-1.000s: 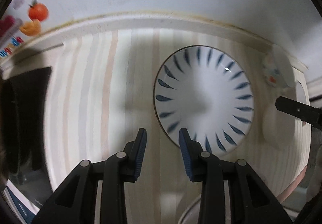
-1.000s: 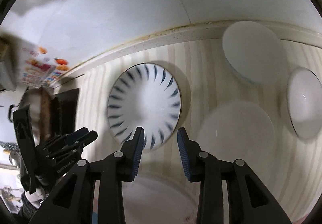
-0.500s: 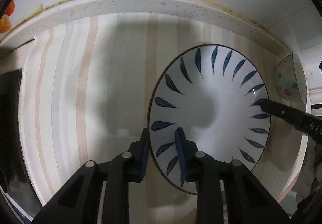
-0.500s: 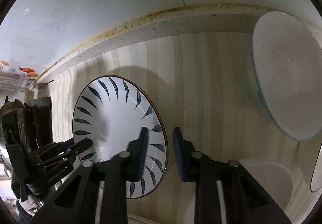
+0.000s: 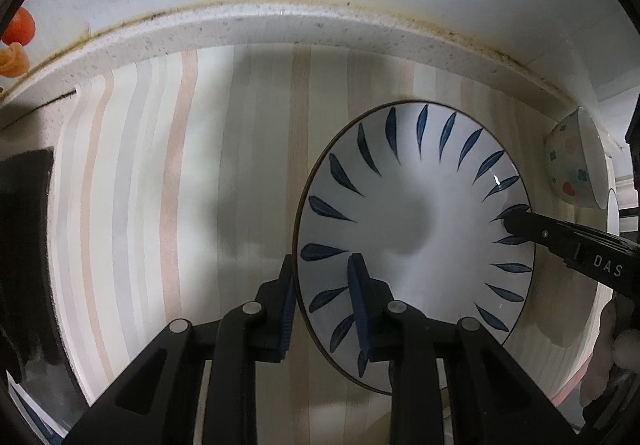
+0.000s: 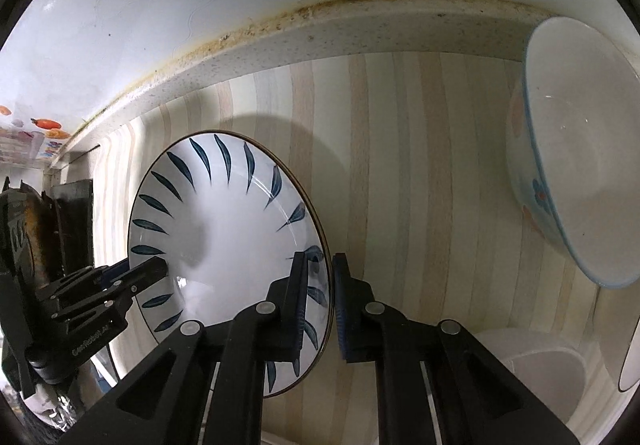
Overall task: Organize plates and bowls
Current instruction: 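Carry the blue-striped plate onto the plate stack and open the right gripper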
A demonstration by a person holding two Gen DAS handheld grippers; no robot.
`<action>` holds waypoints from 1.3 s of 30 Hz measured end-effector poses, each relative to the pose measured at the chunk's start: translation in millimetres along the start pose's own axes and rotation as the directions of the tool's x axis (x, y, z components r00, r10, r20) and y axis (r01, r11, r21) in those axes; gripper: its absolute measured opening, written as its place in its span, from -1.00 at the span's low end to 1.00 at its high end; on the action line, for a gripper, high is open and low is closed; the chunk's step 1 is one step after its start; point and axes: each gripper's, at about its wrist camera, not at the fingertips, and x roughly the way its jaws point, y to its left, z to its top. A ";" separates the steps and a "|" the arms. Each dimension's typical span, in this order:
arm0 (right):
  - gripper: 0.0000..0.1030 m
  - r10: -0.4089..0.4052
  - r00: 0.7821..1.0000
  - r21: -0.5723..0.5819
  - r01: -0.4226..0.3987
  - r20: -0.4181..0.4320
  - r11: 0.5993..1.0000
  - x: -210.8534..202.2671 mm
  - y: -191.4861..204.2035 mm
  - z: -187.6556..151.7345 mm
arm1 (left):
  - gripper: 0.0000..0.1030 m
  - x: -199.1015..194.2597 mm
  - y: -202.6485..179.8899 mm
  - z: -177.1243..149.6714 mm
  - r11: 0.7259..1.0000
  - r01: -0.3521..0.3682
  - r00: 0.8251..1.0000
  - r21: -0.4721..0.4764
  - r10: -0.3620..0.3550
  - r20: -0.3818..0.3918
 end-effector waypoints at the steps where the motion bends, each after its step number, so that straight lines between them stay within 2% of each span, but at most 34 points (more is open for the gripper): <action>1: -0.73 0.004 1.000 0.004 -0.004 0.000 1.000 0.3 1.3 -0.7 | -0.56 -3.6 -0.7 -1.6 1.000 0.000 1.000 0.002 0.000 0.006; 9: -0.73 0.046 0.999 0.004 -0.046 0.025 0.999 -24.1 2.3 -9.8 | -0.56 -41.4 -5.7 -13.4 1.000 0.002 0.998 0.021 -0.003 0.055; 19: -0.73 0.107 0.989 -0.031 -0.104 0.100 0.994 -93.0 13.1 -46.9 | -0.56 -106.4 -16.6 -53.1 0.998 -0.007 0.989 0.062 -0.002 0.147; 24: -0.73 0.127 0.984 -0.052 -0.122 0.126 0.991 -124.3 16.0 -80.7 | -0.56 -132.6 -25.2 -83.8 0.998 0.003 0.984 0.063 -0.014 0.176; 29: -0.73 0.142 0.981 -0.054 -0.135 0.132 0.989 -139.4 14.8 -121.7 | -0.56 -139.7 -38.6 -122.5 0.996 -0.004 0.981 0.086 -0.013 0.194; 39: -0.73 0.159 0.984 -0.030 -0.157 0.083 0.987 -137.7 -9.0 -210.4 | -0.56 -118.9 -55.5 -191.1 0.994 -0.009 0.990 0.108 -0.006 0.142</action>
